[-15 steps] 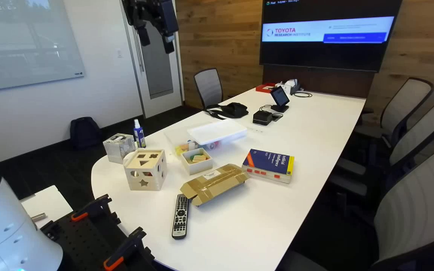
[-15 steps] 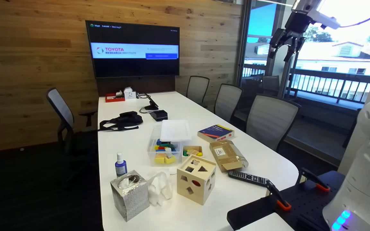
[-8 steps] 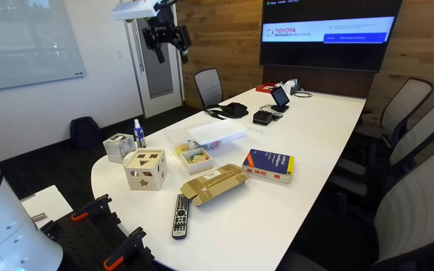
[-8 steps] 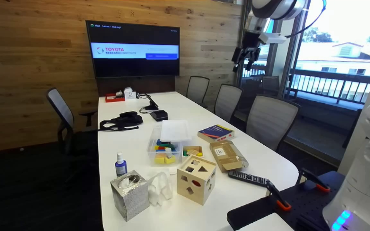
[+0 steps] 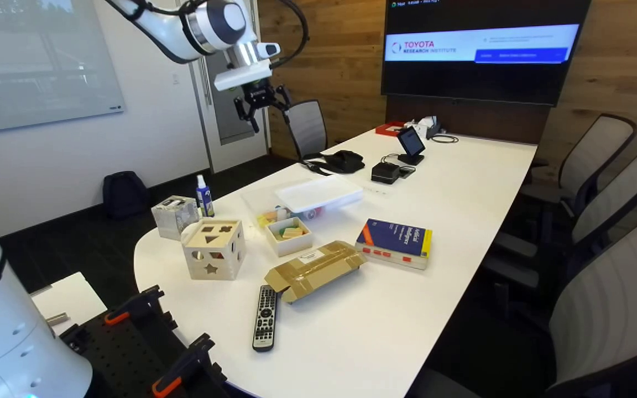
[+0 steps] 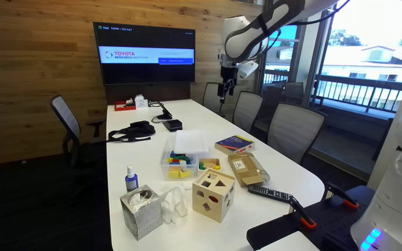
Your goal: Close the storage box
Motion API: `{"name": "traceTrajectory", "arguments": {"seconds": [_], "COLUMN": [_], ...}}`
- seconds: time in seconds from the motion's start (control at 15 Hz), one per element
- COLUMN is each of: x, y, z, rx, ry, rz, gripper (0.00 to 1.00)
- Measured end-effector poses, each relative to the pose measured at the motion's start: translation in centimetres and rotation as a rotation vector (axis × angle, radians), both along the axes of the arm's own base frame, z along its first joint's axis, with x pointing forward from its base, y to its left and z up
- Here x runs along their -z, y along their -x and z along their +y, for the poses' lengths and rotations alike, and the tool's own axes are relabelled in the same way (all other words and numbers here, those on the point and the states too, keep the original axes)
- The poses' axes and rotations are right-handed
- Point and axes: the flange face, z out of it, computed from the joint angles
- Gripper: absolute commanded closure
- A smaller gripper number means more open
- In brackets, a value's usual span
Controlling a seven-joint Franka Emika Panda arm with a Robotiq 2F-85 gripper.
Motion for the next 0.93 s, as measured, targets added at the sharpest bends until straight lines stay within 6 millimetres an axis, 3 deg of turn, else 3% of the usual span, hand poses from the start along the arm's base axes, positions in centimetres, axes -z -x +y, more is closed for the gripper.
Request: {"name": "traceTrajectory", "arguments": {"seconds": [0.2,0.47,0.73,0.93], "x": [5.2,12.9,20.8,26.1], "y": [-3.8,-7.4,-9.6,-10.8], "z": [3.8,9.1,13.5,15.0], "rx": [-0.126,-0.246,-0.294,-0.306], "ry": [0.084,0.151,0.161,0.176], "rz": [-0.018,-0.003,0.028,0.046], "gripper": [0.0,0.0,0.0,0.0]}}
